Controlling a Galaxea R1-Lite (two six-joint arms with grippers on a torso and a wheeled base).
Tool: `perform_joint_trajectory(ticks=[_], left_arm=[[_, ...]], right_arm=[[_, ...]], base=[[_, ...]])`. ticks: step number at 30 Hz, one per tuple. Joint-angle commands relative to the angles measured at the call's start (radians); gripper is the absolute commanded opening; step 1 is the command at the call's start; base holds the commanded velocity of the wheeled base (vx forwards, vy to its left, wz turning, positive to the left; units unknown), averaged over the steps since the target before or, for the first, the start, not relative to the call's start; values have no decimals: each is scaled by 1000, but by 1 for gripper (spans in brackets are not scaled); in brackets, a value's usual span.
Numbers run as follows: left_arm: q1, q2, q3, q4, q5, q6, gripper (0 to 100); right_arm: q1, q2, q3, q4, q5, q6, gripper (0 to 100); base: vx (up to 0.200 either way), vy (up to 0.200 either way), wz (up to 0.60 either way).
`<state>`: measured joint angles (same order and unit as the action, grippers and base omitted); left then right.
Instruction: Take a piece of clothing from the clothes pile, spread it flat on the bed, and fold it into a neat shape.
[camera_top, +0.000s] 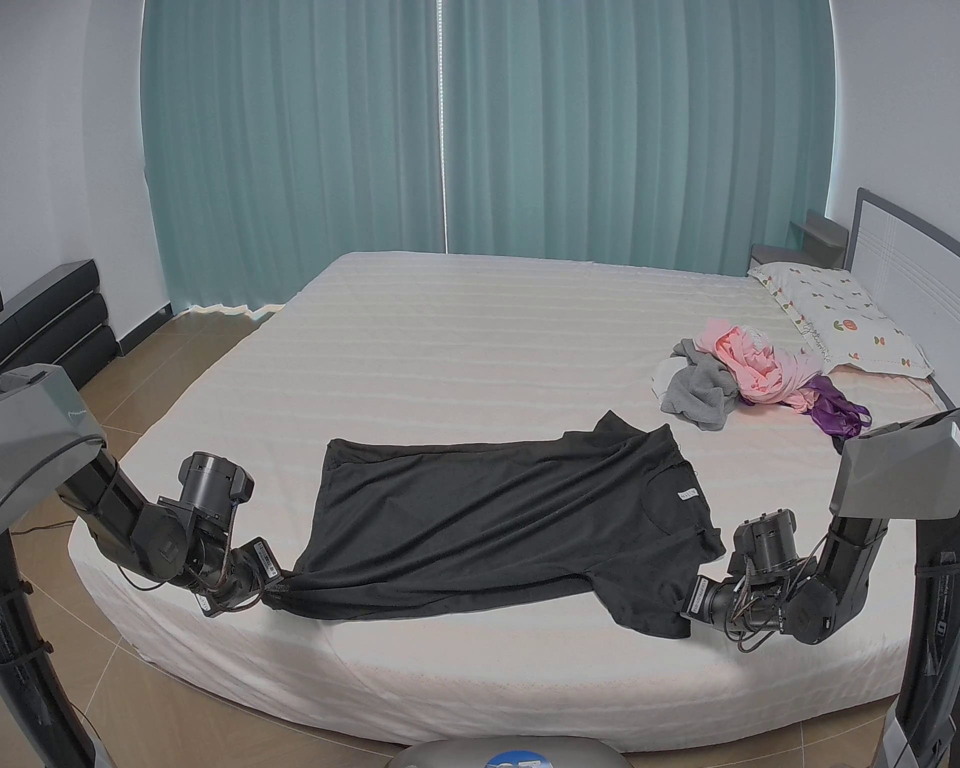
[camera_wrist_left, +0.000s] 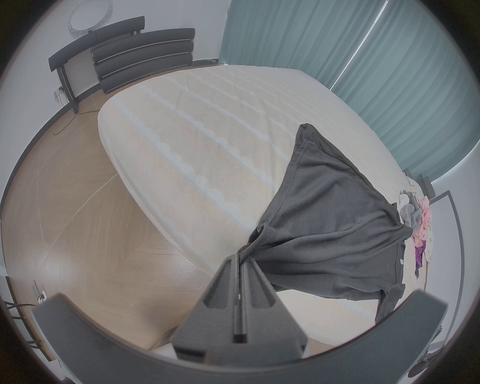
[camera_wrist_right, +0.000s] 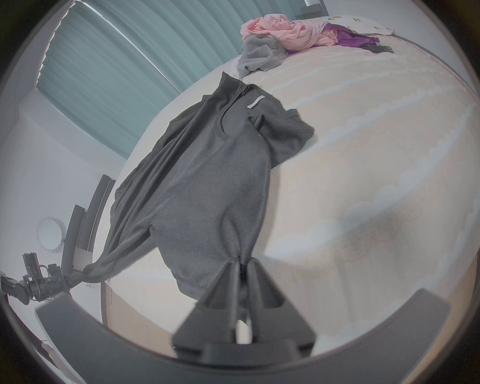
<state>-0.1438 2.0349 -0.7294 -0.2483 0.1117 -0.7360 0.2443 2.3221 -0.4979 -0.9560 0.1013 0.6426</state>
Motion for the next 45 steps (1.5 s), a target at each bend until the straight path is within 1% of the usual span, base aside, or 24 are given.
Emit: perform_joint_trajectory(ticks=[1,2,3,6,9,10,12,19,20,21,23,31,38,43,44,45], left_arm=[[-7,-7,13,0,0,1,0],[-7,-7,13,0,0,1,0],[-7,-10,19,-2,0,1,0],[-10,-9,22,-3,0,1,0],[-14,-10,24,-2,2,3,0],[-22,-10,25,0,5,3,0],[-25,-12,27,1,5,3,0],[-36,-12,57,-6,11,12,0],[-36,-12,57,-6,11,12,0],[-36,-12,61,-6,11,15,0],[-37,-13,62,-2,11,15,0],[-48,-27,99,1,11,32,0],[-56,-22,107,1,9,32,0],[-63,-16,107,0,8,30,0],[-66,-16,108,0,8,30,0],[-69,-16,108,0,8,29,0]], right_arm=[[-37,-70,41,3,5,-4,0],[-37,-70,41,3,5,-4,0],[-59,-112,65,11,12,-7,0],[-86,-150,105,13,21,-11,0],[-102,-185,147,13,49,-11,0],[-112,-213,177,11,74,-14,0],[-120,-228,194,11,86,-17,0],[-186,-303,297,11,132,-72,0],[-186,-303,297,11,132,-72,0],[-189,-311,328,13,146,-95,0],[-187,-311,361,2,149,-126,0],[-177,-276,423,8,150,-182,0],[-140,-227,438,0,147,-192,0],[-140,-185,401,-7,141,-193,0],[-140,-178,394,-6,141,-193,100],[-140,-173,387,-6,141,-193,100]], base=[[0,0,0],[0,0,0],[0,0,0],[0,0,0],[0,0,0],[0,0,0],[0,0,0],[0,0,0],[0,0,0],[0,0,0],[0,0,0],[0,0,0],[0,0,0],[0,0,0],[0,0,0],[0,0,0]])
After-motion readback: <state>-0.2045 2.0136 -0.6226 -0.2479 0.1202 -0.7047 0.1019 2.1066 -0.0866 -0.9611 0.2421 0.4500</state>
